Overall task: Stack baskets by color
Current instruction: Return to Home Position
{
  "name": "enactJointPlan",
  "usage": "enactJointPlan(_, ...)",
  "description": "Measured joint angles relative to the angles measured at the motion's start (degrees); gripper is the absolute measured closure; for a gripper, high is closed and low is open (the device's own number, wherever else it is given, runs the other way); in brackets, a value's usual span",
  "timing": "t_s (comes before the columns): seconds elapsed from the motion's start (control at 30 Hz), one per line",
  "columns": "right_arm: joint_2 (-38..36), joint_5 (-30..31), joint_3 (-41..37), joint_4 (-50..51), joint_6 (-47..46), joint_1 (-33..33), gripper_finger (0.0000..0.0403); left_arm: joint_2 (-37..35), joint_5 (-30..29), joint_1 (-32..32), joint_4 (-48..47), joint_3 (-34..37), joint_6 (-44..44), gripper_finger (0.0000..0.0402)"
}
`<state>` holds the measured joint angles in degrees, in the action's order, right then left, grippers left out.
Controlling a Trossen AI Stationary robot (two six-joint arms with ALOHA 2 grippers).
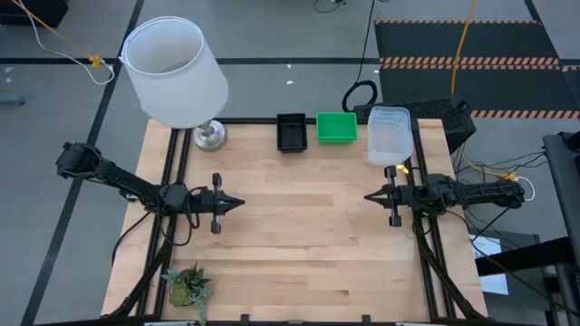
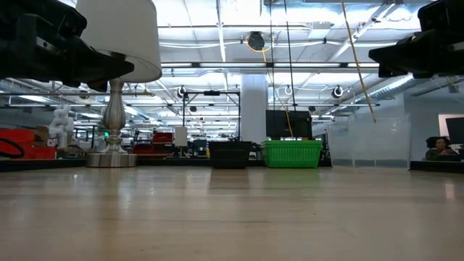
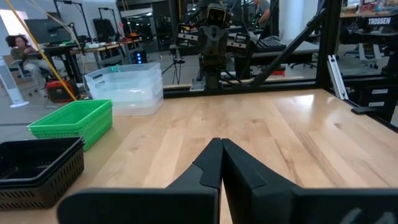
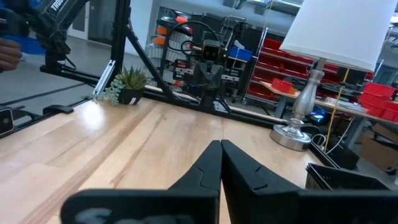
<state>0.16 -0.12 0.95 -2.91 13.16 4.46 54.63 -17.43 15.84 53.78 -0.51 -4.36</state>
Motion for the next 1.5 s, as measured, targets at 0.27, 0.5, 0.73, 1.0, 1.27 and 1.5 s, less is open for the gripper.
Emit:
enactJointPlan(0.27,0.0,0.13,0.0,0.06,-0.41,-0.03,0.0403,-2.45,4.37,0.02,1.14,-0.04,-1.88,0.0392)
enactJointPlan(0.5,0.0,0.07,0.0,-0.01,-0.45,-0.01,0.0403,-12.5,4.79,0.0,-8.53,-0.07,-2.64,0.0392)
enactJointPlan(0.73,0.02,0.07,0.0,-0.01,-0.47,0.01,0.0403,-22.76,5.21,-0.42,-17.83,-0.07,-6.42,0.0392)
enactJointPlan(1.0,0.02,0.04,0.0,-0.03,-0.47,0.01,0.0403,-32.74,10.93,-5.06,-26.97,-0.07,-9.75,0.0392)
enactJointPlan(1.27,0.02,0.04,0.0,-0.03,-0.47,0.01,0.0403,-41.68,14.45,-10.31,-37.24,-0.07,-10.0,0.0392)
enactJointPlan(1.5,0.02,0.04,0.0,-0.03,-0.47,0.01,0.0403,-47.36,14.53,-10.65,-44.99,-0.07,-8.67,0.0392)
